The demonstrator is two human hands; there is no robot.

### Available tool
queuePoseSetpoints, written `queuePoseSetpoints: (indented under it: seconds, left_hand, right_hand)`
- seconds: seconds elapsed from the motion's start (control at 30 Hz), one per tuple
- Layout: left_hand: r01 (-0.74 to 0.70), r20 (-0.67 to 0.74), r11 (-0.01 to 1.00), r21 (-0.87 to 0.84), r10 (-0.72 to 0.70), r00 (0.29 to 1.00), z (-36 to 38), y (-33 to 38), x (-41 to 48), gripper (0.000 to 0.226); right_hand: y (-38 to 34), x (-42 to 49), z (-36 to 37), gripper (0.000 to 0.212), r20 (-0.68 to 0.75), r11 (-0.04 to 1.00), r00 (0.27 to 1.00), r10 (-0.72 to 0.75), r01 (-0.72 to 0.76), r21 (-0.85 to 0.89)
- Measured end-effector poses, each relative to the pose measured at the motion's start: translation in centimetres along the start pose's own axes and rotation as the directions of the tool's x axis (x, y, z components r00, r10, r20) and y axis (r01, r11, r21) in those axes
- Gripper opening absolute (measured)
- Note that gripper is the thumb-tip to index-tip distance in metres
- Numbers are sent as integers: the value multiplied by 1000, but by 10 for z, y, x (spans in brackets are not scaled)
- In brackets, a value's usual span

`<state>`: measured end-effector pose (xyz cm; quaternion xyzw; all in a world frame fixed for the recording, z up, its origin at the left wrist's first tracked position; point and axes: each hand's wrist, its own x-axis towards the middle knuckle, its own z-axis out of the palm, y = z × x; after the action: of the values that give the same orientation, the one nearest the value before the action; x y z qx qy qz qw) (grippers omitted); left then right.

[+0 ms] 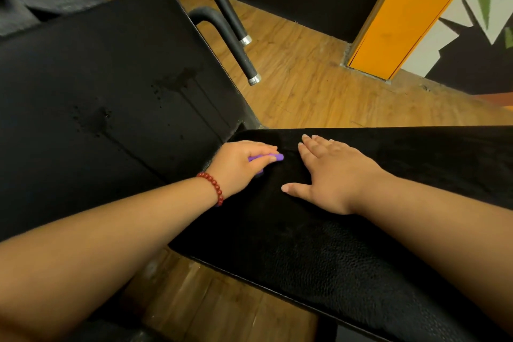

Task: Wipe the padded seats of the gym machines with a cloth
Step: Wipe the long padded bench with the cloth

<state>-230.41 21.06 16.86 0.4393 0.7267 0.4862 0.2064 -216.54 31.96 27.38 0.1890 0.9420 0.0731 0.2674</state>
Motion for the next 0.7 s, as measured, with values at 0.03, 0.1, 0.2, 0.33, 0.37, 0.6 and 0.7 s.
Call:
queuePoseSetpoints:
  seconds: [0.03, 0.1, 0.2, 0.33, 0.37, 0.6, 0.7]
  left_hand:
    - [5, -11, 1000, 14, -5, 1000, 0, 1, 3, 21]
    - [61, -45, 998, 13, -60, 997, 1, 4, 21, 22]
    - [158, -70, 987, 40, -155, 985, 6, 10, 58, 19]
    - [149, -66, 987, 58, -145, 987, 10, 13, 64, 20]
    - [131, -53, 991, 26, -129, 990, 10, 12, 56, 20]
    - [-46, 7, 992, 117, 45, 999, 1, 0, 30, 22]
    - [10, -44, 995, 103, -5, 999, 7, 7, 53, 18]
  right_hand:
    - [0, 0, 1, 95, -4, 1000, 1000, -1, 1, 3]
    - [1, 1, 2, 95, -15, 1000, 1000, -5, 6, 6]
    - [2, 4, 3, 95, -19, 1000, 1000, -8, 8, 18]
    - [3, 4, 3, 96, -28, 1000, 1000, -8, 9, 27]
    - [3, 4, 3, 95, -28, 1000, 1000, -9, 10, 27]
    - [2, 5, 2, 95, -22, 1000, 1000, -11, 11, 18]
    - [2, 6, 3, 95, -26, 1000, 1000, -11, 11, 24]
